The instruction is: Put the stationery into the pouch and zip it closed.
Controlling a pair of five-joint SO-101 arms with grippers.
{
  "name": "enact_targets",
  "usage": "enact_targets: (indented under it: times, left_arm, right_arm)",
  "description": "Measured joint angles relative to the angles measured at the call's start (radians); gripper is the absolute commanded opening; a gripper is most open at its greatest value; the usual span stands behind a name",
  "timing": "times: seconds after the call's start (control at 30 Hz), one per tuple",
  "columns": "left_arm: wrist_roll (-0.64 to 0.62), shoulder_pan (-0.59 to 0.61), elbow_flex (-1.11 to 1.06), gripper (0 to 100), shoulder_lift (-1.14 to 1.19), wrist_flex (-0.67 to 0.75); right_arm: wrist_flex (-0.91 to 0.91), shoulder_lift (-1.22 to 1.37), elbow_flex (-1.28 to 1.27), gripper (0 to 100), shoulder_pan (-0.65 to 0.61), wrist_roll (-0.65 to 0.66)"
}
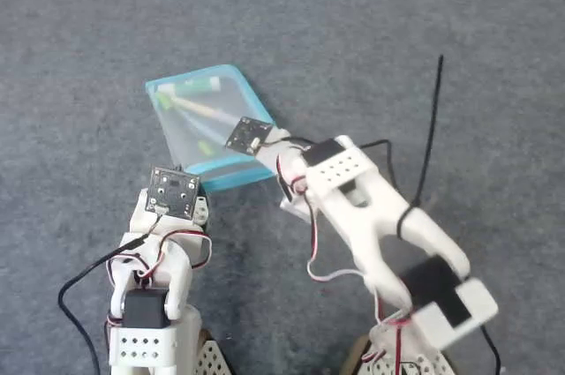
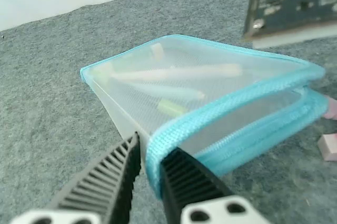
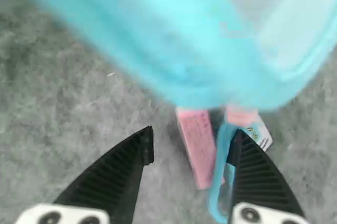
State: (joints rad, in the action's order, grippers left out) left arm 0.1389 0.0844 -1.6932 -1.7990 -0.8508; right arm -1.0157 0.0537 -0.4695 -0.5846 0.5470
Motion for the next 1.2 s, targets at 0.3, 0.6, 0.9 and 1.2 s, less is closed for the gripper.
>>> enact_targets:
  times: [0.3,0.6,0.9,1.2]
  left_arm:
    - [0.002,0.0,0.0,1,0.0,0.0]
    - [0.002,0.0,0.0,1,0.0,0.0]
    - [0.002,-0.002,0.0,1,0.0,0.0]
    - [0.002,-0.006,0.0,1,0.0,0.0]
  right_arm:
    - [0.0,0.129,0.084,22.4,0.018,0.0]
    - [0.005,0.137,0.068,17.8,0.074,0.002]
    - [-0.098,0.086,0.015,5.8,0.086,-0.089]
    - [-0.18,-0.034,-0.13,6.2,0.084,-0.109]
